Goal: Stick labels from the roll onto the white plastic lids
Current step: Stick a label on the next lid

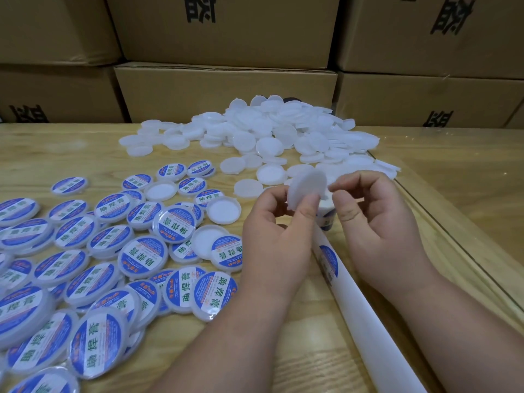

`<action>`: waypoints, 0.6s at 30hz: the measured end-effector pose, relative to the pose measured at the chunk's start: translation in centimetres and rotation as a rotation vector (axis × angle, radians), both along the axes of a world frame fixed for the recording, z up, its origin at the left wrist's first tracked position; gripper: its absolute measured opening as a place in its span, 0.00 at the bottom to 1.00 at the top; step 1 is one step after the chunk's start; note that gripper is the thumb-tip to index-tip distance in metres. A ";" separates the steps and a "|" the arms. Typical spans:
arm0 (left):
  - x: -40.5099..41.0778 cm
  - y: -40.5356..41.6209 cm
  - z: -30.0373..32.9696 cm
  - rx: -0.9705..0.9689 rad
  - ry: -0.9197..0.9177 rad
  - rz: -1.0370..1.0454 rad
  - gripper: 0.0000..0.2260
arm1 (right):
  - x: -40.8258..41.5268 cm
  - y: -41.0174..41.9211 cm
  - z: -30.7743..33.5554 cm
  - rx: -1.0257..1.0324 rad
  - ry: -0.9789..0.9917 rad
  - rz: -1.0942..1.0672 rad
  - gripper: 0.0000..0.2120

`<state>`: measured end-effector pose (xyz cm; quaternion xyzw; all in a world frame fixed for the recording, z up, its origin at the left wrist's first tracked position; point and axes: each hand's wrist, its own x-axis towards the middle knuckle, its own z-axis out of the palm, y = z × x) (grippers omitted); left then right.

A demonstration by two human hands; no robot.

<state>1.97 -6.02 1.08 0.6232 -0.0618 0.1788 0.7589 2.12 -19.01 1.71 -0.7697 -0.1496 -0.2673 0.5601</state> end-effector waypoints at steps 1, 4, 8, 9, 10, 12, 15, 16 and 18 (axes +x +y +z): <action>0.1 0.1 0.0 -0.019 0.002 0.027 0.04 | -0.1 0.0 0.1 0.001 0.041 -0.021 0.01; 0.3 0.4 -0.2 -0.076 0.058 0.071 0.04 | -0.1 -0.5 0.1 -0.104 0.198 -0.044 0.12; 0.5 0.7 -0.5 -0.111 0.105 0.021 0.05 | -0.2 -0.8 -0.2 -0.313 0.411 0.081 0.21; 0.5 0.7 -0.5 -0.106 0.108 0.008 0.06 | -0.1 -0.9 -0.2 -0.342 0.446 0.104 0.20; 0.4 0.7 -0.4 -0.110 0.114 -0.006 0.06 | -0.1 -1.0 -0.2 -0.350 0.470 0.121 0.18; 0.4 0.6 -0.3 -0.120 0.141 -0.038 0.09 | 0.0 -0.9 0.0 -0.268 0.507 0.161 0.18; 0.3 0.4 -0.2 -0.103 0.202 -0.132 0.12 | 0.1 -1.0 0.1 -0.025 0.568 0.189 0.19; 0.3 0.2 -0.1 -0.084 0.219 -0.172 0.12 | 0.2 -1.1 0.1 0.036 0.583 0.196 0.19; 0.1 0.0 -0.1 -0.016 0.235 -0.239 0.11 | 0.3 -1.2 0.3 0.144 0.603 0.225 0.14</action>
